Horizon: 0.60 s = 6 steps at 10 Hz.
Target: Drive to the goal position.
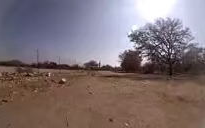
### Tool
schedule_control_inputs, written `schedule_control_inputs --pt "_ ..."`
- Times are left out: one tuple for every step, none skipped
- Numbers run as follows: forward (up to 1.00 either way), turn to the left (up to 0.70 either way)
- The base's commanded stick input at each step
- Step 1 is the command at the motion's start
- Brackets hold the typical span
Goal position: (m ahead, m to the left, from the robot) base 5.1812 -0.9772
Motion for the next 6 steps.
schedule_control_inputs --pt "0.5 0.0" --pt "0.5 0.0" --pt "0.5 0.0" --pt "0.5 0.0" --pt "0.5 0.0" --pt "0.5 0.0"
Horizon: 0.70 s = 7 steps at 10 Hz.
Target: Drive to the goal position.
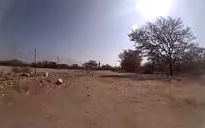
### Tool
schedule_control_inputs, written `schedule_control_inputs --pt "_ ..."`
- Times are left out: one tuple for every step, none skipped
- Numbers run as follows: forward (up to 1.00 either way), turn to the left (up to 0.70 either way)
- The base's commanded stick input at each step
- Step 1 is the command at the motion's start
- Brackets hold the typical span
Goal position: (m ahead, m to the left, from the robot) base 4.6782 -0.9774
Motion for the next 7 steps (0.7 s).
schedule_control_inputs --pt "0.5 0.0" --pt "0.5 0.0" --pt "0.5 0.0" --pt "0.5 0.0" --pt "0.5 0.0" --pt "0.5 0.0" --pt "0.5 0.0"
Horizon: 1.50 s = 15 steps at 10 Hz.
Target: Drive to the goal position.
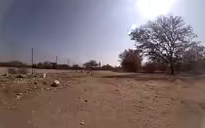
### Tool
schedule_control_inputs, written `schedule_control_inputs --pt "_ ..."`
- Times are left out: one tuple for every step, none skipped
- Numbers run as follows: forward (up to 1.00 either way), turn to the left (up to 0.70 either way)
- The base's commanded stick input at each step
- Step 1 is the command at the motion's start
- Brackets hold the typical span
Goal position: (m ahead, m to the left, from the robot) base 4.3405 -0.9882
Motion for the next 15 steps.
schedule_control_inputs --pt "0.5 0.0" --pt "0.5 0.0" --pt "0.5 0.0" --pt "0.5 0.0" --pt "0.5 0.0" --pt "0.5 0.0" --pt "0.5 0.0" --pt "0.5 0.0" --pt "0.5 0.0" --pt "0.5 0.0" --pt "0.5 0.0" --pt "0.5 0.0" --pt "0.5 0.0" --pt "0.5 0.0" --pt "0.5 0.0"
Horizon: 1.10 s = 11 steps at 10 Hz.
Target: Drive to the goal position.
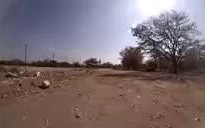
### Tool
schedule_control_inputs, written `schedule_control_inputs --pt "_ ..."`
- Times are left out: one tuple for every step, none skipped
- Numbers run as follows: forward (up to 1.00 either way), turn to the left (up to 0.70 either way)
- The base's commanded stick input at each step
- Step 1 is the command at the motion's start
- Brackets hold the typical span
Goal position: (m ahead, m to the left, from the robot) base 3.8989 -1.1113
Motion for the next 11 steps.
schedule_control_inputs --pt "0.5 0.0" --pt "0.5 0.0" --pt "0.5 0.0" --pt "0.5 0.0" --pt "0.5 0.0" --pt "0.5 0.0" --pt "0.5 0.0" --pt "0.5 0.0" --pt "0.5 0.0" --pt "0.5 0.0" --pt "0.5 0.0"
